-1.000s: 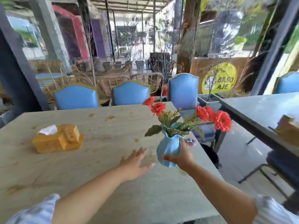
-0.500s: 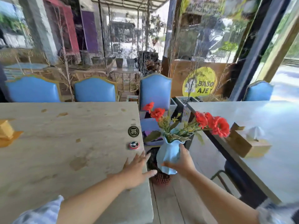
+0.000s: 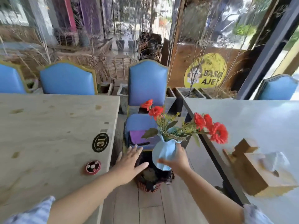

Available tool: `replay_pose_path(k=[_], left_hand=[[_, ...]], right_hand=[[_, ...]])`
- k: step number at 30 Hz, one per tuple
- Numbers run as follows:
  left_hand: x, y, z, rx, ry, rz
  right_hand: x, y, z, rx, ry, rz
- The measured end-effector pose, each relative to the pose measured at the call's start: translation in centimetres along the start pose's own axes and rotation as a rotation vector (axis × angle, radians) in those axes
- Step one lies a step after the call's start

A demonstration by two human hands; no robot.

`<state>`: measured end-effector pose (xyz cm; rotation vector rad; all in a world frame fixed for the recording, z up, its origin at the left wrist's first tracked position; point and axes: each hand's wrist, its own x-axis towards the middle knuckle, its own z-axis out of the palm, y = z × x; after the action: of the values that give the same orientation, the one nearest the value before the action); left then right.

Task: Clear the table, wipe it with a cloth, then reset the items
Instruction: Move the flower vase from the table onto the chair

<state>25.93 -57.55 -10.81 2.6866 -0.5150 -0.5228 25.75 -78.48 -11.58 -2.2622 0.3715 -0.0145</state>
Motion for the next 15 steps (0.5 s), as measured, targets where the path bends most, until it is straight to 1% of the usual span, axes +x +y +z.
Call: replay_pose_path(k=[5,11,15], left_hand=[[6.0,1.7,-1.6,-0.031,-0.004,-0.068],[13.8,1.8,-4.5,-0.048,-0.008,-0.135],[20.4,1.2,-5.8,-0.050,0.035,-0.202]], right_hand=[[7.7,0.1,-1.4,0.028,-0.033,0.005],[17.1,0.4,-1.7,0.017,-0.096,-0.002],[25.2,0.7,-1.0,0.052,-0.118,-0.005]])
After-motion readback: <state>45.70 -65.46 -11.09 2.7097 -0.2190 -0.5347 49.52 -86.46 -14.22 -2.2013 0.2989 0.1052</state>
